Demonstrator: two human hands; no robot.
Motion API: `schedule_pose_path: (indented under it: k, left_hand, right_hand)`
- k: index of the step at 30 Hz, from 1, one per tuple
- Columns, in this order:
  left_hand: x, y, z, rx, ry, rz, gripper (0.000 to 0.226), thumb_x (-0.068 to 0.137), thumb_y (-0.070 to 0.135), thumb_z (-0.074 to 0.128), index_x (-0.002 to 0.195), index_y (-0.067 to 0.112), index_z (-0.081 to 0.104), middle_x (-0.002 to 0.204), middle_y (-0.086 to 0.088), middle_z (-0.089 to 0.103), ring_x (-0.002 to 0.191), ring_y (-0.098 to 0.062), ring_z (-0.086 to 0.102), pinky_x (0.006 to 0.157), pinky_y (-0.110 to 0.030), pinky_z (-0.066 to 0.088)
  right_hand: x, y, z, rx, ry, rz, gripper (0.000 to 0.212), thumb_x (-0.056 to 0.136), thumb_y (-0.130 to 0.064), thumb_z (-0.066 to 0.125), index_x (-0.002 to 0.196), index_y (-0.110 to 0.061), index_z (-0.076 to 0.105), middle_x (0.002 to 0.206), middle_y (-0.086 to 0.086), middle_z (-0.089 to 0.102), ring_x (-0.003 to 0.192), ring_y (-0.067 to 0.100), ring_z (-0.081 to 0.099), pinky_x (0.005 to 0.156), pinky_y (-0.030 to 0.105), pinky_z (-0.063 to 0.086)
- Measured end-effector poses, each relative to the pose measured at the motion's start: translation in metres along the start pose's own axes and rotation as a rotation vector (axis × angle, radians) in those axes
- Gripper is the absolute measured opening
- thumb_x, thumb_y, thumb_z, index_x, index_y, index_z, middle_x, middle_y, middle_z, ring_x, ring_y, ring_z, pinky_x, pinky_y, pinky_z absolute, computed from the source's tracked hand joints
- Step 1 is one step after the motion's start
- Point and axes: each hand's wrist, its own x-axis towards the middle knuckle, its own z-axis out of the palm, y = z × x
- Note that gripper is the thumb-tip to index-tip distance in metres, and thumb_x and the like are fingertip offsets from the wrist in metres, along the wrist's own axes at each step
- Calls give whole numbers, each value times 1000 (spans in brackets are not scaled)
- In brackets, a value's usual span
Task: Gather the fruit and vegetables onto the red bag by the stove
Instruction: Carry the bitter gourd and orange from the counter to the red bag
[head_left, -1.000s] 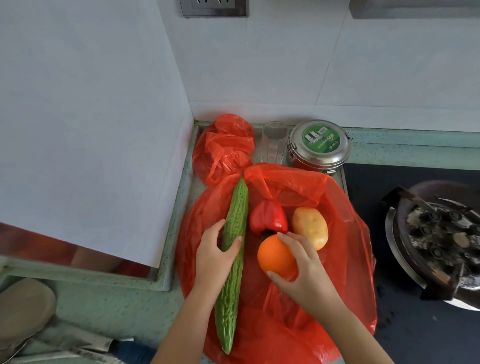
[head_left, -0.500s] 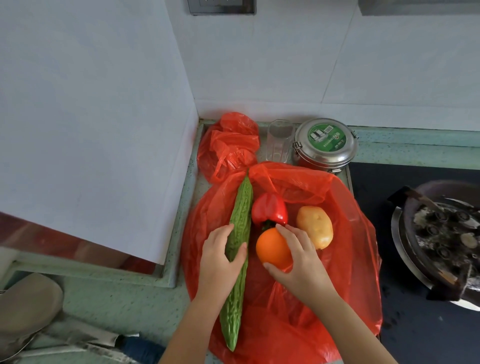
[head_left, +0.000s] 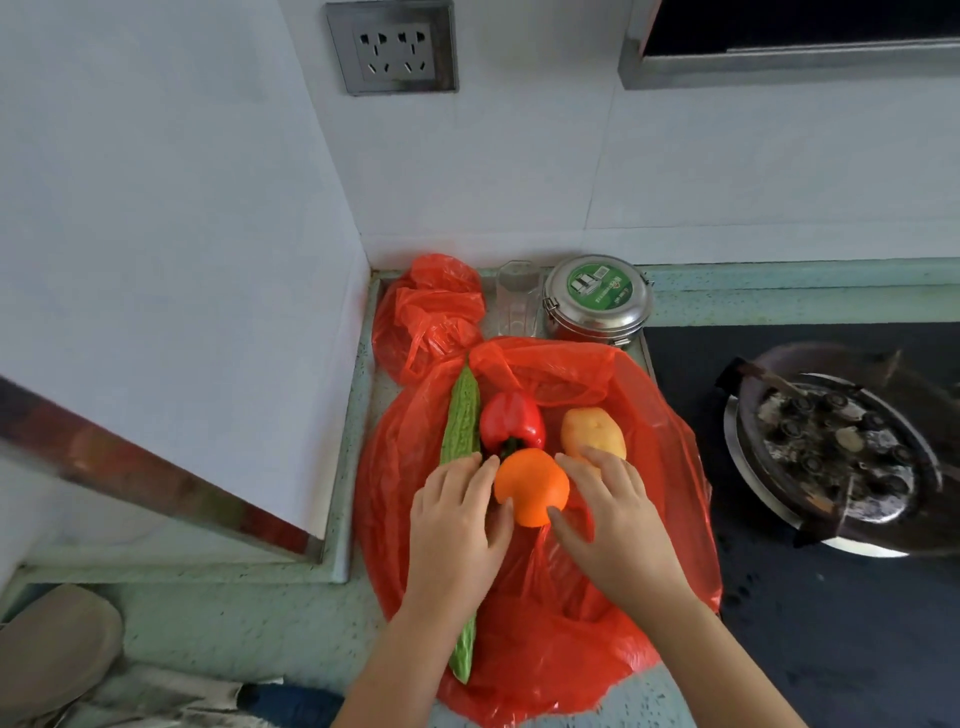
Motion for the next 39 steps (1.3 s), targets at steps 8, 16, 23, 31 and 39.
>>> schedule_pose_path:
  k: [8,16,23,31,39]
  left_hand:
    - [-11,16,-20,116,43,190,40,82,34,47,112,11,61,114,-9,63,110,-29,56,87,-44,47]
    - [-33,18,-45,34,52,346,38,84,33,48,112,11,62,114,-9,63,112,-32,55,92,-47,44]
    - [-64,15,-72,-56,37,458,39,86,34,46,111,11,64,116,-9,62,115,-31,52,95,-49,42]
    - [-105,29,-84,-184,-42,642,39,87,35,46,113,11,63,118,-10,62,116,-30,50,93,-51,44]
    - [-140,75,-80,-312,-105,831,39,86,34,45,111,9,63,115,-11,63,112,-30,52,89,-44,46]
  right_hand:
    - [-26,-19,-18,-171,113,36,46,76,-28,67,118,-16,55,121,11,57,116,37,50,91,60,40]
    - [-64,-60,-28,-264,252,140,41,80,-36,52,115,-16,58,120,11,59,115,36,51,90,59,41]
    - [-114,-101,-27,-306,349,250,43,81,-38,45,114,-15,59,120,10,60,115,35,51,91,60,38]
    - [-184,-132,-30,-331,486,388,45,74,-29,60,116,-13,57,118,12,60,115,36,50,88,60,44]
    - [-254,-141,-47,-418,563,585,41,78,-28,61,117,-13,57,120,12,59,116,35,49,88,58,45]
